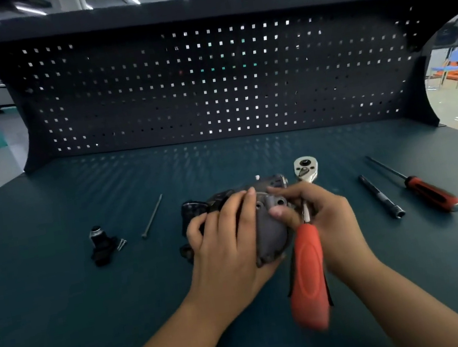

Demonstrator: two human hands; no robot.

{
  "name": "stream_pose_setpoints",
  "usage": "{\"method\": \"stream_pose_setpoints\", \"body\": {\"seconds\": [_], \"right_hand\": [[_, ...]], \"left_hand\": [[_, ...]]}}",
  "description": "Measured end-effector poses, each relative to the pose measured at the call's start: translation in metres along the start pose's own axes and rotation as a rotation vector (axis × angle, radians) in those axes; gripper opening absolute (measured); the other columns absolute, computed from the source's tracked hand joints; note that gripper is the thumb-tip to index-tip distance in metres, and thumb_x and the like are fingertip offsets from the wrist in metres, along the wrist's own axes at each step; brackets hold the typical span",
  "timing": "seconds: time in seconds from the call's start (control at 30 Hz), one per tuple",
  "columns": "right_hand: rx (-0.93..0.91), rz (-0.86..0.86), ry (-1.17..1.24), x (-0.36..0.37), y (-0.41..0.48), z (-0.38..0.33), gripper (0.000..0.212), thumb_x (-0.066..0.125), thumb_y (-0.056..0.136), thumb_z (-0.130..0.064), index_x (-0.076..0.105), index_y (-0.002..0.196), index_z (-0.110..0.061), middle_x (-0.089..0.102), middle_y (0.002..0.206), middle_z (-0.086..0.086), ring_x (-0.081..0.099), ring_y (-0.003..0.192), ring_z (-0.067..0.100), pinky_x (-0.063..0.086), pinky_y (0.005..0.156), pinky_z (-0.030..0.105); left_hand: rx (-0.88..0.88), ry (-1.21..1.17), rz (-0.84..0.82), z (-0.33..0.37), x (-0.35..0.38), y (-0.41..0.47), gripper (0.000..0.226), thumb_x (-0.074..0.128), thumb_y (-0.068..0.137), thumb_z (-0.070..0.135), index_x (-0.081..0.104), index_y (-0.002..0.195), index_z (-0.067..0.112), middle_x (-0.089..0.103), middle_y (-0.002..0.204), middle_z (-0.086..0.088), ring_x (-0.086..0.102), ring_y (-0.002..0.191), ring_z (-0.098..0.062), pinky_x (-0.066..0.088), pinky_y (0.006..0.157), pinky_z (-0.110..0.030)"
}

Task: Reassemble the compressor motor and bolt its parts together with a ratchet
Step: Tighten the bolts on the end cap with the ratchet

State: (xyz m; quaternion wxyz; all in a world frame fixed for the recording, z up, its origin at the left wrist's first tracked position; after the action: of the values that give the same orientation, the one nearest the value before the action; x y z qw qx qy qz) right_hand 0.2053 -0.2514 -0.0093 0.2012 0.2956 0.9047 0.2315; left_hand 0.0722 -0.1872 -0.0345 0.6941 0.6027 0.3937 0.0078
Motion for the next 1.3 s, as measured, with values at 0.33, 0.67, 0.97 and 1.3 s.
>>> {"method": "stream_pose_setpoints", "body": {"seconds": [0.33,0.67,0.97,1.3], "right_hand": [[0.058,0.054,0.138,0.0,-0.001,0.059,0.026,0.073,0.074,0.001,0.068,0.084,-0.023,0.072,0.104,-0.01,0.067,0.097,0.003,0.051,0.083,0.016],[0.086,-0.002,0.082,0.016,0.003,0.075,0.016,0.073,0.074,0.005,0.067,0.084,-0.006,0.069,0.111,0.004,0.062,0.108,0.001,0.047,0.092,0.019],[0.105,0.118,0.075,-0.008,0.007,0.075,0.022,0.059,0.094,-0.019,0.062,0.072,-0.021,0.066,0.082,0.026,0.068,0.085,0.027,0.054,0.071,0.038],[0.435,0.277,0.538,-0.018,0.008,0.081,0.029,0.036,0.103,-0.027,0.043,0.079,-0.011,0.072,0.065,0.012,0.071,0.062,0.025,0.05,0.047,0.02]], "left_hand": [[-0.128,-0.086,-0.286,0.011,0.017,0.002,0.057,0.064,0.08,0.036,0.055,0.128,0.007,0.05,0.136,-0.015,0.06,0.11,-0.022,0.039,0.095,-0.044],[-0.559,0.209,-0.428,-0.13,0.033,0.017,0.025,0.05,0.093,0.015,0.058,0.111,0.0,0.057,0.105,-0.019,0.053,0.096,-0.037,0.043,0.073,-0.043],[-0.903,0.209,-0.788,-0.178,0.074,0.009,0.024,0.052,0.09,0.002,0.058,0.112,-0.004,0.059,0.109,-0.018,0.056,0.092,-0.028,0.048,0.072,-0.034],[-0.942,-1.026,-0.687,-0.015,-0.052,-0.04,0.013,0.042,0.098,0.014,0.051,0.091,0.009,0.059,0.047,-0.011,0.038,0.027,-0.012,0.023,0.03,-0.013]]}}
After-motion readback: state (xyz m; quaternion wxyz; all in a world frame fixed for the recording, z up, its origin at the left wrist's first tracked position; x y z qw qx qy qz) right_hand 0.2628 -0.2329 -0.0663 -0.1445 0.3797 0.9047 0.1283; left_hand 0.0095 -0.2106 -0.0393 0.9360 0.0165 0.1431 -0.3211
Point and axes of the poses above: each hand's wrist, its own y-axis towards the middle knuckle, its own x-axis out of the palm, z = x × y, the point moved 3 cm from there along y, towards the middle knuckle
